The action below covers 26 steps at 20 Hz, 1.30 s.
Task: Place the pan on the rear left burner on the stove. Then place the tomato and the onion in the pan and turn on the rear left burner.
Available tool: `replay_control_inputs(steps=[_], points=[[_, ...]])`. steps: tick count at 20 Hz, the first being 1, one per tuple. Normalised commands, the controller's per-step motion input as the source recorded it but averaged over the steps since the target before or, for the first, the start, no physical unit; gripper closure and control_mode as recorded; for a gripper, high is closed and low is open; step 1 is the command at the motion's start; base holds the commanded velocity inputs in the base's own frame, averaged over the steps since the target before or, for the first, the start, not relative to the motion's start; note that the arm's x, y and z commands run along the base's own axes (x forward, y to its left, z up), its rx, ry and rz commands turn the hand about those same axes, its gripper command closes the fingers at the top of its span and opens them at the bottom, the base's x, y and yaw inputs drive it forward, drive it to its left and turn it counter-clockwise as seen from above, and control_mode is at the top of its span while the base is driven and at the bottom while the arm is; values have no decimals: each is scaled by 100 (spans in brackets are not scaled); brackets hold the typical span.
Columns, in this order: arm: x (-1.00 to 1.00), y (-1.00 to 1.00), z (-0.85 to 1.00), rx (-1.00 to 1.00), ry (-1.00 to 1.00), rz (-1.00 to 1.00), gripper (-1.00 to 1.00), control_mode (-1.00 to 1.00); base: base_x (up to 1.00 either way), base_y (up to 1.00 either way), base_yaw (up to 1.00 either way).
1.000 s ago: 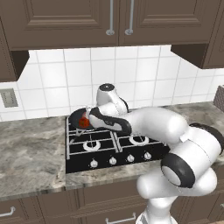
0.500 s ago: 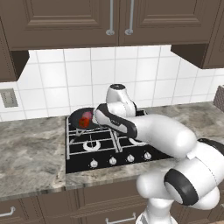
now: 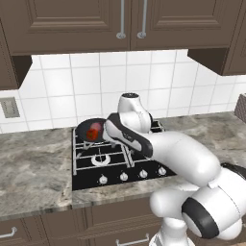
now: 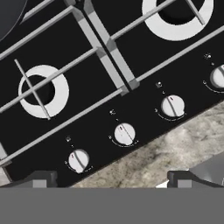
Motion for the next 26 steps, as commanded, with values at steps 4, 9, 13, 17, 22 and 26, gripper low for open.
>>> replay_control_inputs(steps=[4, 9, 13, 17, 22, 26], points=[[-5, -11, -13, -2, 0, 0, -100, -100, 0, 0, 0], [0, -3, -18, -2, 0, 0, -100, -100, 0, 0, 0], [0, 0, -15, 0, 2, 2, -100, -100, 0, 0, 0], [0, -1, -17, 0, 6, 3, -100, -100, 0, 0, 0], [-2, -1, -27, 0, 4, 3, -100, -100, 0, 0, 0], [-13, 0, -31, 0, 6, 4, -100, -100, 0, 0, 0]])
